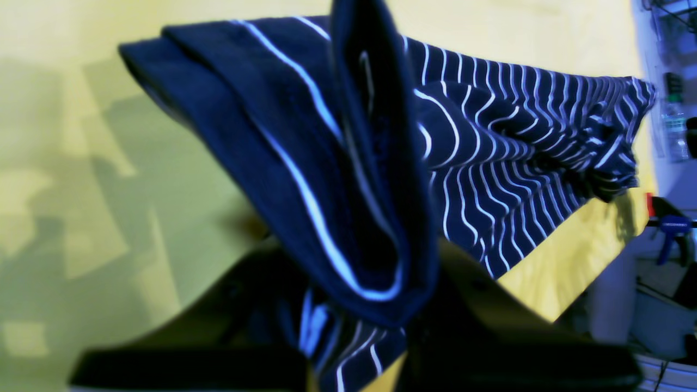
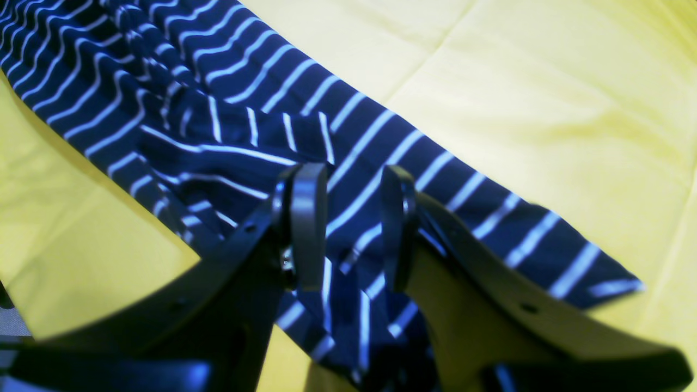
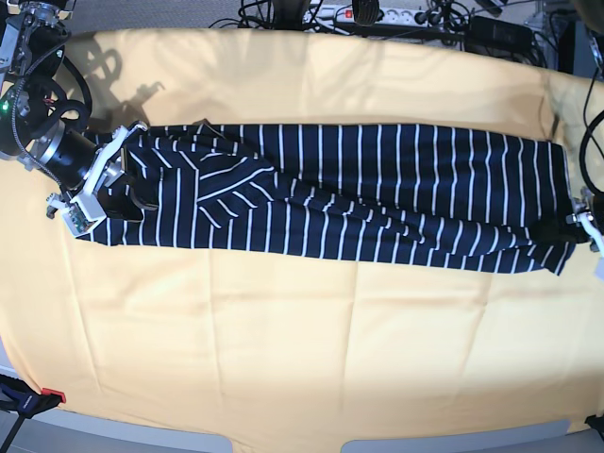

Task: Fold the T-shirt properly
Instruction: 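Lift the hem end with the left gripper toward the right gripper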

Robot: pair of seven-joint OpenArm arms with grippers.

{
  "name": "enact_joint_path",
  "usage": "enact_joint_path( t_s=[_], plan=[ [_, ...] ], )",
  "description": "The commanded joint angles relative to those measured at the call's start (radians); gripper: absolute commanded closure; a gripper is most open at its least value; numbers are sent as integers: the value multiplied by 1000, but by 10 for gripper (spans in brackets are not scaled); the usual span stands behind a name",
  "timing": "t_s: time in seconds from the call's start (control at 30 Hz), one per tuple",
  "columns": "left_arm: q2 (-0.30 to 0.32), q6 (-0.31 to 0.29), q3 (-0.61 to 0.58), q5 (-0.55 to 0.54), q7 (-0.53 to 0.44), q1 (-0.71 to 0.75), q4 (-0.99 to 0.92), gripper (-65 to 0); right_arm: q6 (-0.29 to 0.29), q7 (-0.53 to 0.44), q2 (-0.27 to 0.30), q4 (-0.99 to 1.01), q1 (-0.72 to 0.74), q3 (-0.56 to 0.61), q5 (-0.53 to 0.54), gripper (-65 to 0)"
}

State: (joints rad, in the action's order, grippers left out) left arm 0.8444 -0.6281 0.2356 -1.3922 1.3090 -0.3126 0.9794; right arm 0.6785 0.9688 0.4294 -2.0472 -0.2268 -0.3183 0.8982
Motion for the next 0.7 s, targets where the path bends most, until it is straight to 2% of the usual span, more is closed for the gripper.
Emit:
enact_joint_path(
  t_s=[0.0,0.07,0.13,0.3,0.5,0.67],
  plan=[
    [47,2,8,-41,-16,-23,13,0,3,-23,14,-13,11,-10,19,-186],
    [63,12,8,-91,9,-23,13,0,3,-23,14,-13,11,-10,19,-186],
    [68,11,8,-91,53,-24,14,0,3,-23,14,-13,11,-10,19,-186],
    [61,31,8,-91,84,-26,15,0,3,-24,14,-13,11,-10,19,-186],
    [45,46,8,-91,85,-29,41,0,3,-24,14,-13,11,-10,19,-186],
    [8,45,8,-91,87,-28,174,0,3,-24,14,-13,11,-10,19,-186]
  ],
)
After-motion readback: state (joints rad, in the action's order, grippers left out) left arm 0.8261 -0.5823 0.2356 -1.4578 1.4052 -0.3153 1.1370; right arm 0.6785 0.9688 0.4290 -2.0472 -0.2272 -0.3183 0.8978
